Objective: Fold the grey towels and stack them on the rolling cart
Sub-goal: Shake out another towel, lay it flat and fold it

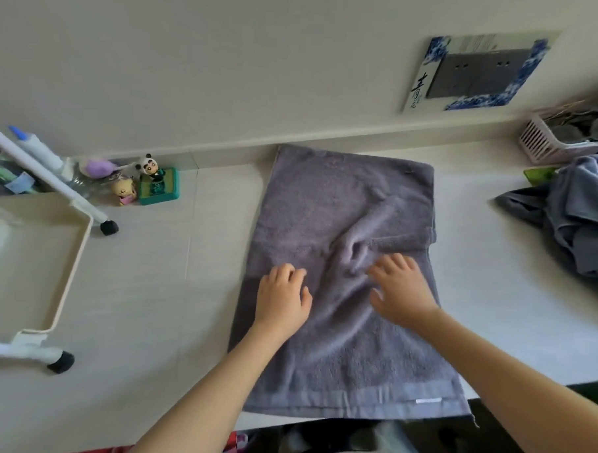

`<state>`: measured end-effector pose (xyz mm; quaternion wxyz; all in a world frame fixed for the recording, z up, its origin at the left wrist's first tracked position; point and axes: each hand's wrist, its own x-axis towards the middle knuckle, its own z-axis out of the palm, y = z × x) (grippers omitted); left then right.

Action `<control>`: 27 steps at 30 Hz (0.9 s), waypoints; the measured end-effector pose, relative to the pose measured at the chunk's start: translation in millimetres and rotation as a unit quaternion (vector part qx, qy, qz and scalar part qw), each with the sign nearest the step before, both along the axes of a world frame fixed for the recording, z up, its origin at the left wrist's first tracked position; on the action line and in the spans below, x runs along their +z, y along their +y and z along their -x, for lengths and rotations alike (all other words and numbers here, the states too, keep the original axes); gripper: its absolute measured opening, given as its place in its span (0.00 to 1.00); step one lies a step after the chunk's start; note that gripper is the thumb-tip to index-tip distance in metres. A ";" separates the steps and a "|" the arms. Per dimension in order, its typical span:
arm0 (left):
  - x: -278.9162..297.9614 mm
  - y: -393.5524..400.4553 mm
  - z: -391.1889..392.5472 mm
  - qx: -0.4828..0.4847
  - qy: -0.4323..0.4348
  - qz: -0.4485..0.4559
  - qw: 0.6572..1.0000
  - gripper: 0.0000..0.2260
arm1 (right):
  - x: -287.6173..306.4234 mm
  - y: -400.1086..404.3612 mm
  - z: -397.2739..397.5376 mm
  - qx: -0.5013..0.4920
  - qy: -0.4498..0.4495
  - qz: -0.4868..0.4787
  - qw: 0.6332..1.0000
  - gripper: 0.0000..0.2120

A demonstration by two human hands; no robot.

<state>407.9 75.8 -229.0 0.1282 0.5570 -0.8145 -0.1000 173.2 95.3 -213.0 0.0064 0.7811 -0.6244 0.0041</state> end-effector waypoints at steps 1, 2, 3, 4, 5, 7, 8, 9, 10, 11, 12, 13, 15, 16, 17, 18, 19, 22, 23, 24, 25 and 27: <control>-0.7 -8.7 8.1 0.003 -0.016 -0.018 1.000 0.21 | -5.4 2.0 -9.1 -0.011 -0.030 0.006 0.999 0.21; -0.8 -15.6 13.6 0.005 -0.036 -0.046 0.998 0.24 | -11.9 2.9 -17.3 -0.028 -0.054 -0.010 0.998 0.23; -4.2 -22.0 17.0 0.002 -0.074 -0.079 0.994 0.26 | -19.5 2.7 -21.2 -0.049 -0.068 -0.032 0.996 0.26; -10.2 -26.5 18.1 0.000 -0.113 -0.107 0.988 0.27 | -27.0 4.0 -20.9 -0.072 -0.077 -0.057 0.993 0.29; -19.9 -29.6 18.5 0.001 -0.141 -0.124 0.982 0.28 | -34.9 6.1 -15.7 -0.093 -0.081 -0.080 0.989 0.31; -31.2 -26.0 17.9 0.023 -0.164 -0.127 0.978 0.30 | -45.1 10.7 2.5 -0.118 -0.070 -0.114 0.984 0.35; -33.6 -22.3 18.2 0.048 -0.160 -0.124 0.978 0.30 | -48.0 12.2 11.3 -0.123 -0.059 -0.107 0.985 0.35; -35.9 -18.6 20.8 0.070 -0.155 -0.124 0.978 0.30 | -50.3 12.7 20.2 -0.128 -0.054 -0.105 0.985 0.34; -36.3 -14.7 24.2 0.091 -0.147 -0.125 0.977 0.30 | -51.1 13.3 26.9 -0.139 -0.053 -0.106 0.983 0.33; -36.7 -12.7 29.2 0.107 -0.138 -0.131 0.976 0.30 | -50.0 12.0 34.3 -0.151 -0.055 -0.107 0.981 0.33; -35.8 -10.1 32.9 0.121 -0.133 -0.141 0.974 0.31 | -47.9 10.8 38.4 -0.164 -0.061 -0.108 0.979 0.33; -33.4 -9.8 37.3 0.129 -0.131 -0.149 0.972 0.31 | -48.2 8.7 42.3 -0.174 -0.067 -0.106 0.977 0.33; -31.1 -13.4 40.4 0.129 -0.131 -0.162 0.969 0.33 | -48.3 4.8 45.5 -0.172 -0.064 -0.101 0.978 0.35; -30.5 -17.4 40.1 0.127 -0.131 -0.161 0.970 0.32 | -48.4 2.5 45.5 -0.172 -0.062 -0.107 0.977 0.35; -29.3 -21.1 39.5 0.123 -0.122 -0.169 0.970 0.30 | -47.2 0.7 44.2 -0.180 -0.062 -0.116 0.975 0.35; -25.4 -23.3 37.9 0.117 -0.103 -0.174 0.972 0.28 | -43.8 0.6 41.9 -0.191 -0.069 -0.115 0.972 0.34; -20.1 -21.9 34.6 0.107 -0.080 -0.162 0.978 0.27 | -36.3 4.1 37.7 -0.191 -0.084 -0.100 0.973 0.32; -8.3 0.3 18.3 0.051 0.017 -0.038 0.998 0.19 | -27.8 36.3 27.3 -0.086 -0.158 -0.024 0.983 0.21; -8.9 16.0 11.3 0.021 0.059 -0.019 0.998 0.15 | -28.2 54.4 23.5 -0.034 -0.190 -0.023 0.981 0.19; -9.2 32.1 6.1 -0.015 0.087 -0.024 0.996 0.12 | -28.1 71.9 20.2 0.007 -0.215 -0.034 0.976 0.18; -9.7 48.6 1.4 -0.043 0.103 -0.036 0.993 0.10 | -30.1 88.8 17.6 0.031 -0.230 -0.046 0.972 0.19; -16.3 77.8 -7.3 -0.080 0.120 -0.052 0.988 0.10 | -39.5 115.5 17.2 0.048 -0.236 -0.058 0.969 0.21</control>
